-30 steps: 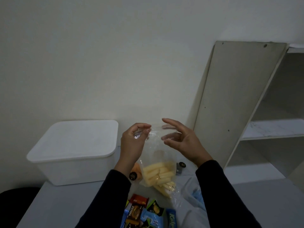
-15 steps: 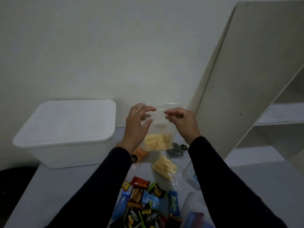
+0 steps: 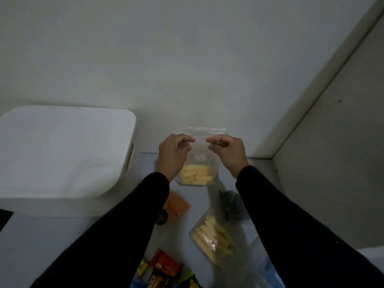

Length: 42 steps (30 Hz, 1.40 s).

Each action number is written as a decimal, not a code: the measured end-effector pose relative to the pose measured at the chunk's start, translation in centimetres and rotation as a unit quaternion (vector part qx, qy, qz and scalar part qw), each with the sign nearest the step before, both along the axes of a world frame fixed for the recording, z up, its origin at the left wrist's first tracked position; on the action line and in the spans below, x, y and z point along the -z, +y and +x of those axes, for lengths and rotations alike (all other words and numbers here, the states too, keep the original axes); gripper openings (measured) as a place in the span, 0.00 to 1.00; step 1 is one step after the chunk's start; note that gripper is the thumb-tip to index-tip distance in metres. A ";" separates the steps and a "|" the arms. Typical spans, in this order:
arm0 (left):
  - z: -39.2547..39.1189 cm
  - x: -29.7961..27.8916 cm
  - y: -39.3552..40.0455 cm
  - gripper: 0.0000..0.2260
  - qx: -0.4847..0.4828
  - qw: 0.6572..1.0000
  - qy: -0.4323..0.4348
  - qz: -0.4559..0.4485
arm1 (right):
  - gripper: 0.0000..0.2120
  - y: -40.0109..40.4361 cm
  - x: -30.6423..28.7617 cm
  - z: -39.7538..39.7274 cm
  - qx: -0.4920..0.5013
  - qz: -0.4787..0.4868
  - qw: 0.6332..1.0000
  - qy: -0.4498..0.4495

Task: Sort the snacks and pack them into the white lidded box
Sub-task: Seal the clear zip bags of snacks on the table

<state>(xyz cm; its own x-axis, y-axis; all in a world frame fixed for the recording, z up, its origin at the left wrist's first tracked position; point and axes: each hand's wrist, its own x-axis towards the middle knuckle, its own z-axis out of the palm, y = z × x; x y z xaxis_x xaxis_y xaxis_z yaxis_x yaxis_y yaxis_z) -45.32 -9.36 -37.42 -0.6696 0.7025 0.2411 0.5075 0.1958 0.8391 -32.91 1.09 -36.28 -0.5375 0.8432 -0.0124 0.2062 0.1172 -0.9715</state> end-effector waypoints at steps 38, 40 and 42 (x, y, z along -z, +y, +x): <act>0.7 -3.2 -11.2 0.19 0.112 0.875 0.131 -0.453 | 0.18 -12.3 -4.2 2.0 -0.180 0.206 0.819 -0.505; 1.1 -1.8 -13.1 0.19 0.123 0.872 0.116 -0.460 | 0.20 -14.3 -2.4 1.9 -0.198 0.180 0.834 -0.483; 1.3 -0.5 -14.8 0.19 0.140 0.871 0.104 -0.460 | 0.19 -16.2 -0.6 1.7 -0.217 0.173 0.839 -0.467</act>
